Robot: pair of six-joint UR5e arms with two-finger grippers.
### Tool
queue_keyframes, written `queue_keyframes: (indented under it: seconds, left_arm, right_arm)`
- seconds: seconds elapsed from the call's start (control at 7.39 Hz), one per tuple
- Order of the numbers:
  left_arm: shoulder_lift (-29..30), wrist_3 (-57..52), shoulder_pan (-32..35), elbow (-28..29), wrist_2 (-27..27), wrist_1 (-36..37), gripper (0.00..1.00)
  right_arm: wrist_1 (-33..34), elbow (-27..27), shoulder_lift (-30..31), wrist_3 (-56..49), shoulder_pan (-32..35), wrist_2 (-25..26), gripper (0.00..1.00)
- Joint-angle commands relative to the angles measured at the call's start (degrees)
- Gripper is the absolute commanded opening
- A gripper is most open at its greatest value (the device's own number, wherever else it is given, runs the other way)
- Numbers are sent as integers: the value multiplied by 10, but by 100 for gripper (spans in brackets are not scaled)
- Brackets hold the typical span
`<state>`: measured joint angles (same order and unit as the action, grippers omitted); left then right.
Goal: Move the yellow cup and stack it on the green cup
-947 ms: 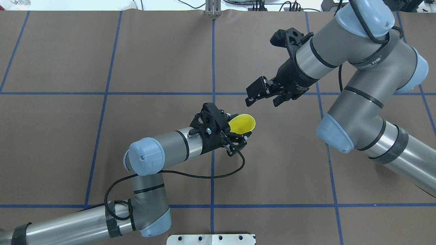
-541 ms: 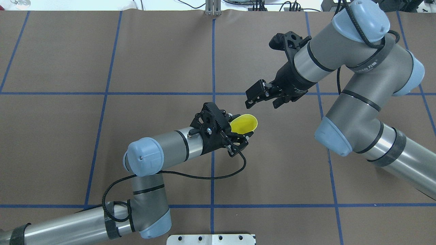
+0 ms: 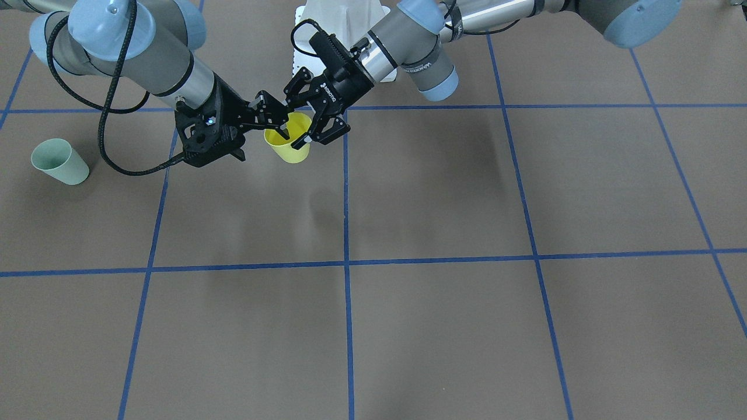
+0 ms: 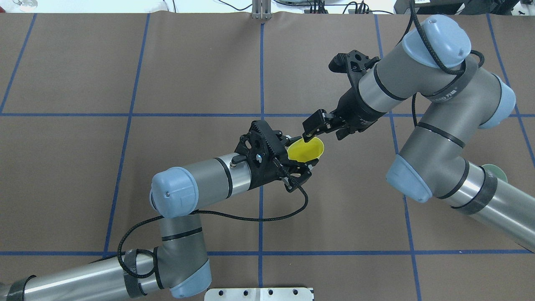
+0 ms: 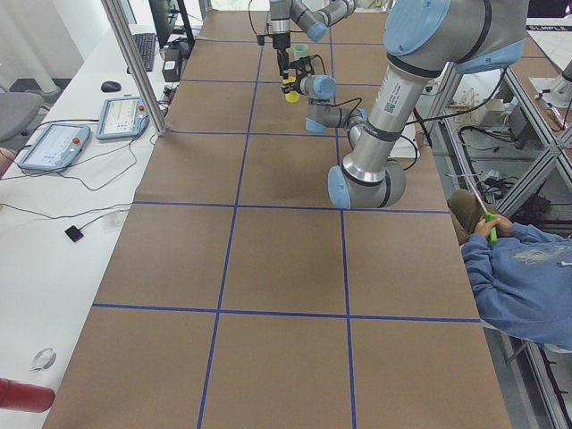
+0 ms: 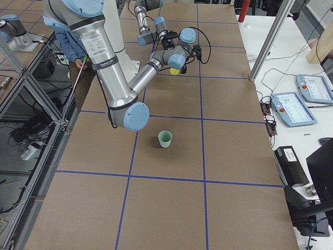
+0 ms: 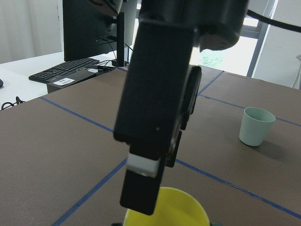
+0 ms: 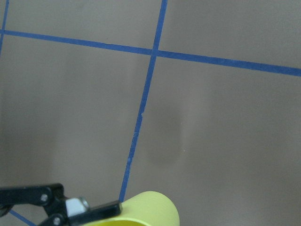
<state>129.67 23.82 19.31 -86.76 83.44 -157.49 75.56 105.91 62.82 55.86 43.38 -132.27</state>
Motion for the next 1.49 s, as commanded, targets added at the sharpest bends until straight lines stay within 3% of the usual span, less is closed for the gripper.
queue_keyframes:
  seconds: [0.0, 0.68, 0.95, 1.08, 1.22, 1.35]
  left_arm:
    - [1, -1, 0, -3, -1, 1, 47]
    - [10, 1, 1, -3, -3, 2, 47]
    - [14, 1, 3, -3, -4, 2, 48]
    - [14, 1, 3, -3, -4, 2, 48]
    - [14, 1, 3, -3, -4, 2, 48]
    - [13, 1, 3, -2, -5, 2, 48]
  right_arm:
    - [-1, 11, 7, -1, 0, -1, 86]
    - [0, 24, 17, 1, -8, -2, 85]
    - [0, 25, 17, 2, -13, -3, 78]
    - [0, 28, 17, 6, -13, -3, 57]
    - [0, 28, 17, 6, -13, -4, 23]
    - [0, 27, 18, 7, -13, -5, 0]
